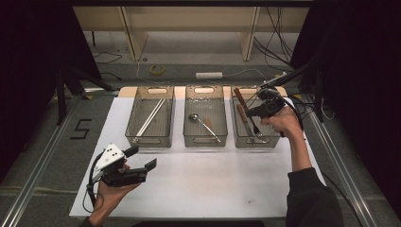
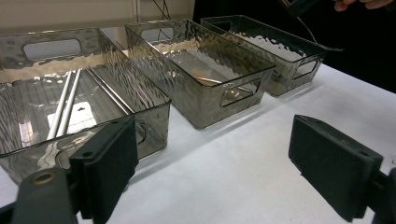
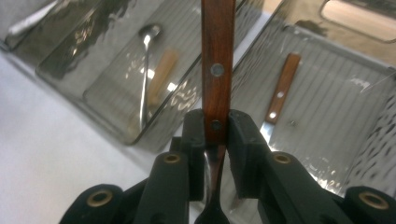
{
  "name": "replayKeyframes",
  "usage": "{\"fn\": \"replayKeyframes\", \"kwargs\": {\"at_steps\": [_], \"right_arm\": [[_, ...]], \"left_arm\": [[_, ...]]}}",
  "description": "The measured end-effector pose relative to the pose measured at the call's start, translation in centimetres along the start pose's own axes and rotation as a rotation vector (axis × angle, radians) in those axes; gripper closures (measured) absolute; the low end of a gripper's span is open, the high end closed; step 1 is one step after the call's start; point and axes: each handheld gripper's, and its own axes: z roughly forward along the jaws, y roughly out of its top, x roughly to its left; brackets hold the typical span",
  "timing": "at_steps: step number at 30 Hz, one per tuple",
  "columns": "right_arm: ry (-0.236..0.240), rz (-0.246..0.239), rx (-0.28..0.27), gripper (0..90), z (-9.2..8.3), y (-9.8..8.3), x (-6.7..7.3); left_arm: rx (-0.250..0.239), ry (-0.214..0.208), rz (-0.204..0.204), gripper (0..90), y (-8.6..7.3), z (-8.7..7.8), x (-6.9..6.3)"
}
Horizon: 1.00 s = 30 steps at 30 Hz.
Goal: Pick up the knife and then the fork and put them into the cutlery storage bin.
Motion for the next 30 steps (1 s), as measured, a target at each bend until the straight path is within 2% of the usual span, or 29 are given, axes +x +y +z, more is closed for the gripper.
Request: {"fn": "replayKeyframes", "kwargs": {"at_steps": [5,10,13,24,30], "right_arm": [[-0.024,0.054,-0.014,78.2,0.2,1.0,-1.3],[-0.058,0.091,0.000,78.2,0.8,1.4,-2.7],[-0.061,0.115,0.003,78.2,1.2,1.4,-3.5],[-0.088,0.161,0.029,78.1,2.5,1.4,-4.8],[-0.106,0.168,0.046,78.0,3.2,1.3,-5.1]], "left_arm": [[-0.001,-0.002,-0.001,15.3,0.0,0.0,0.0],[0.000,-0.004,-0.002,15.3,0.0,0.0,0.0],[0.000,-0.005,-0.003,15.3,0.0,0.0,0.0],[0.000,-0.006,-0.005,15.3,0.0,0.0,0.0],[0.000,-0.007,-0.006,15.3,0.0,0.0,0.0]]}}
